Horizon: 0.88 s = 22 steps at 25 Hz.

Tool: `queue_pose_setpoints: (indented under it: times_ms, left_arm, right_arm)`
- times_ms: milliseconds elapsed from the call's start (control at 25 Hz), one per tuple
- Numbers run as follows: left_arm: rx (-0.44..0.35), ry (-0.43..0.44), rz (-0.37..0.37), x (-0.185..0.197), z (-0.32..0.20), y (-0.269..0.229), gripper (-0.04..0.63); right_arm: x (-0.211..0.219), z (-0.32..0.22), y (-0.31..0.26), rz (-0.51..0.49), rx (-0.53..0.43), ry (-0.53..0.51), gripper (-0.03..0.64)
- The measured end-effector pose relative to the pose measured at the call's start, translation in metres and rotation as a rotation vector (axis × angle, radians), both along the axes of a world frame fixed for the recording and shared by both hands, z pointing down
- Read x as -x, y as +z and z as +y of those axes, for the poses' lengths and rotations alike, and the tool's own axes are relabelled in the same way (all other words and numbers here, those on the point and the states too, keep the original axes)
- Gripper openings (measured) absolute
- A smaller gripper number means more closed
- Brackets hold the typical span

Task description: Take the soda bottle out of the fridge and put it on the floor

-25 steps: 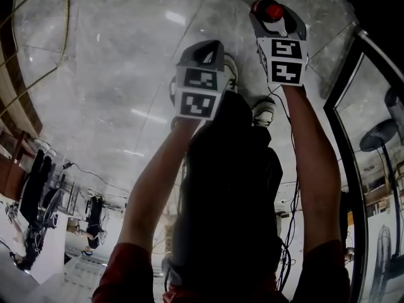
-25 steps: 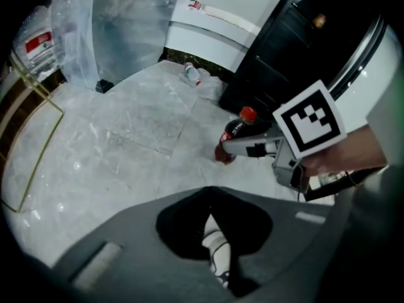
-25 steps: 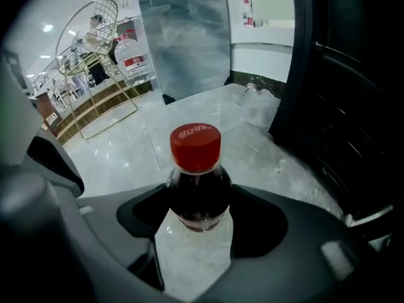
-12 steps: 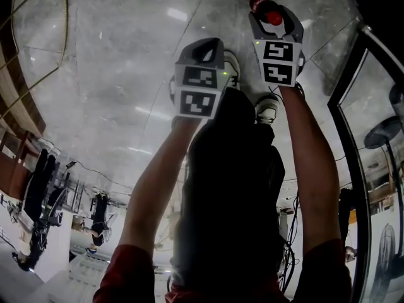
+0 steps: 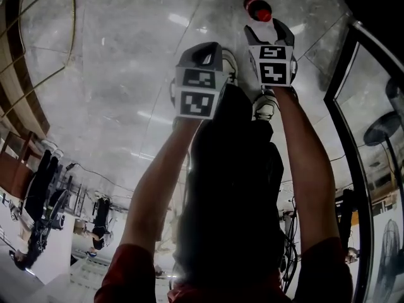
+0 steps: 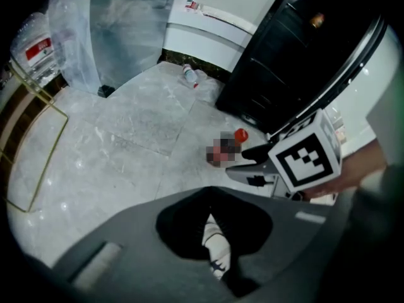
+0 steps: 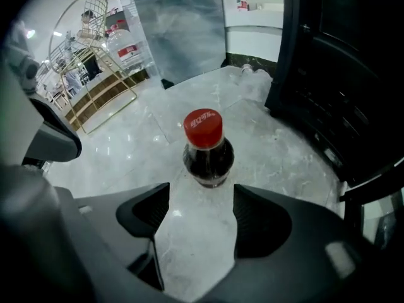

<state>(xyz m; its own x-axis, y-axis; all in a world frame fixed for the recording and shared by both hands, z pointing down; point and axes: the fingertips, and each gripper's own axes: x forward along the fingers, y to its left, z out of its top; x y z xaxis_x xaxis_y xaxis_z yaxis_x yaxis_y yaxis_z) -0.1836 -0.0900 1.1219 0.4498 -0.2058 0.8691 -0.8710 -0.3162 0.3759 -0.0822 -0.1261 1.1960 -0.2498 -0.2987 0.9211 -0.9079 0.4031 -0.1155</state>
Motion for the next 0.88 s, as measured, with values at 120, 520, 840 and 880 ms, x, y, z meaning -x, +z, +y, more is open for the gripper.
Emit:
queue_pose_setpoints:
  times_ms: [120, 520, 840, 880]
  left_arm:
    - [-0.003, 0.003, -0.007, 0.001, 0.005, -0.019, 0.002]
    - [0.072, -0.007, -0.053, 0.006, 0.053, -0.074, 0.001]
    - [0.18, -0.057, -0.118, 0.02, 0.106, -0.115, 0.002]
    - [0.187, -0.067, -0.117, 0.018, 0.11, -0.125, 0.002]
  right_arm:
    - [-0.005, 0.022, -0.014, -0.016, 0.061, 0.012, 0.302]
    - [-0.004, 0.073, -0.094, -0.068, 0.201, -0.078, 0.302]
    - [-0.013, 0.09, -0.18, -0.103, 0.207, -0.092, 0.301]
    - [-0.016, 0.094, -0.191, -0.1, 0.206, -0.097, 0.301]
